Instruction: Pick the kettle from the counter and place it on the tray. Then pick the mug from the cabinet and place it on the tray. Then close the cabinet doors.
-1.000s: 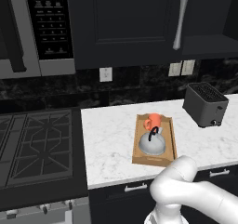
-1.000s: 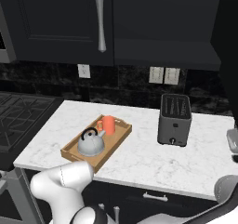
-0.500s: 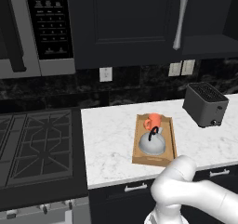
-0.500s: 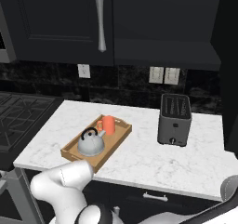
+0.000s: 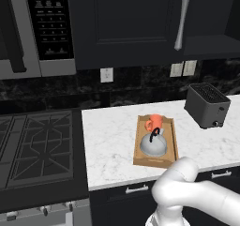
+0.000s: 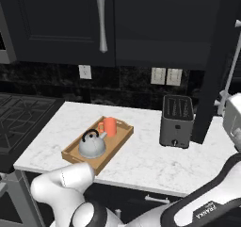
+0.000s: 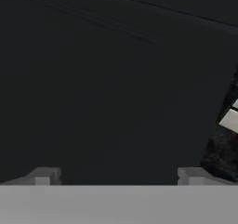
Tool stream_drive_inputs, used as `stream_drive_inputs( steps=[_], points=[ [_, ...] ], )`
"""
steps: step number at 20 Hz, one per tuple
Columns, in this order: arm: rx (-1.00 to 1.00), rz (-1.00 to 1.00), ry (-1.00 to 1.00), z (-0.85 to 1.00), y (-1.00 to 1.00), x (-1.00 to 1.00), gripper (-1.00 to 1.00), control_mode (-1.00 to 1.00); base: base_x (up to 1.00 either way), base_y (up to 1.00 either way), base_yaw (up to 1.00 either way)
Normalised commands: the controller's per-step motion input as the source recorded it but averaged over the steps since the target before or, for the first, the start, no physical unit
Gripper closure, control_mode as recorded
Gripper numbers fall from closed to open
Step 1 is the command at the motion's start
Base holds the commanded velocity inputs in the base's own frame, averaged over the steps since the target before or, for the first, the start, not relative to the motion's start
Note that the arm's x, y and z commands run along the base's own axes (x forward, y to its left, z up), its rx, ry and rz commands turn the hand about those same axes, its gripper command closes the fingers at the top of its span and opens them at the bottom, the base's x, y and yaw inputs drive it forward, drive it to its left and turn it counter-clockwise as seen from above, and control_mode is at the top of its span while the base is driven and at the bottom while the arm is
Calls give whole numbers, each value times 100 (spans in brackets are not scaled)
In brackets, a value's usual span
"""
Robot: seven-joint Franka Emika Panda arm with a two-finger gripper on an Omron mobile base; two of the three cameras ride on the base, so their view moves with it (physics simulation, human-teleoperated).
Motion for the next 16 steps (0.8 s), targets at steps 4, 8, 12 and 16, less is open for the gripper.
stream_drive_inputs(
  steps=[4, 8, 12, 16],
  points=[
    [-15, -20, 24, 32, 77, 36, -100, -100, 0, 0, 0],
    [-17, -23, 27, 31, 84, 43, -100, -100, 0, 0, 0],
    [-19, -24, 32, 19, 86, 54, -100, -100, 0, 0, 0],
    [-17, -23, 30, 14, 82, 71, -100, -100, 0, 0, 0]
  ],
)
